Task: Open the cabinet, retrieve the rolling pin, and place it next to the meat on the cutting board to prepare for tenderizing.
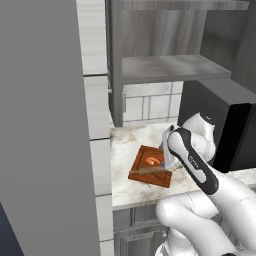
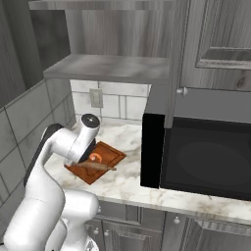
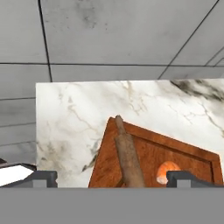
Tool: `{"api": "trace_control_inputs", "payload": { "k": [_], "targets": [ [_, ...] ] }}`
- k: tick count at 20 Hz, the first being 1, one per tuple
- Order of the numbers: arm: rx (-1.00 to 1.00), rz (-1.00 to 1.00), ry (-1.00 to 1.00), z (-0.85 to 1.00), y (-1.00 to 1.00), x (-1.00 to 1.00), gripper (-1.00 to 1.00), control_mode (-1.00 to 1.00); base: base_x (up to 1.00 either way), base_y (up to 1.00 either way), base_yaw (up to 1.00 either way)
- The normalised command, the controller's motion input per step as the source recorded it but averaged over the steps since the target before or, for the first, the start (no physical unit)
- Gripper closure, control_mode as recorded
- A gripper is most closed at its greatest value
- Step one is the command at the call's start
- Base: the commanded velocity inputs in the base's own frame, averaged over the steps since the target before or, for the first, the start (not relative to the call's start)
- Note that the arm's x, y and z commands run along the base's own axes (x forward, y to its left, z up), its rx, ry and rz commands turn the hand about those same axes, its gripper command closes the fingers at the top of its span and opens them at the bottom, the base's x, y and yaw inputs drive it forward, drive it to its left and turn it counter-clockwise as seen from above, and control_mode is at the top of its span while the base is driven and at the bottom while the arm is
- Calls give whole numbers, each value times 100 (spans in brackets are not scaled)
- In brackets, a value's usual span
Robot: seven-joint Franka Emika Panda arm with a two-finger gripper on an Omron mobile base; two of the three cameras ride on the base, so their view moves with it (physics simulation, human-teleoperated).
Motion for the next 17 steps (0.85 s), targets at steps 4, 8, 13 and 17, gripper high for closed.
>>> {"api": "trace_control_inputs", "payload": {
  "k": [4,8,13,17],
  "targets": [
    [-6,-3,-14,56,3,-59,-100,-100,0,0,0],
    [-8,-4,-13,56,3,-65,-100,-100,0,0,0],
    [-8,-7,-12,58,7,-68,-100,-100,0,0,0],
    [-9,-10,-11,60,14,-63,-100,-100,0,0,0]
  ]
}}
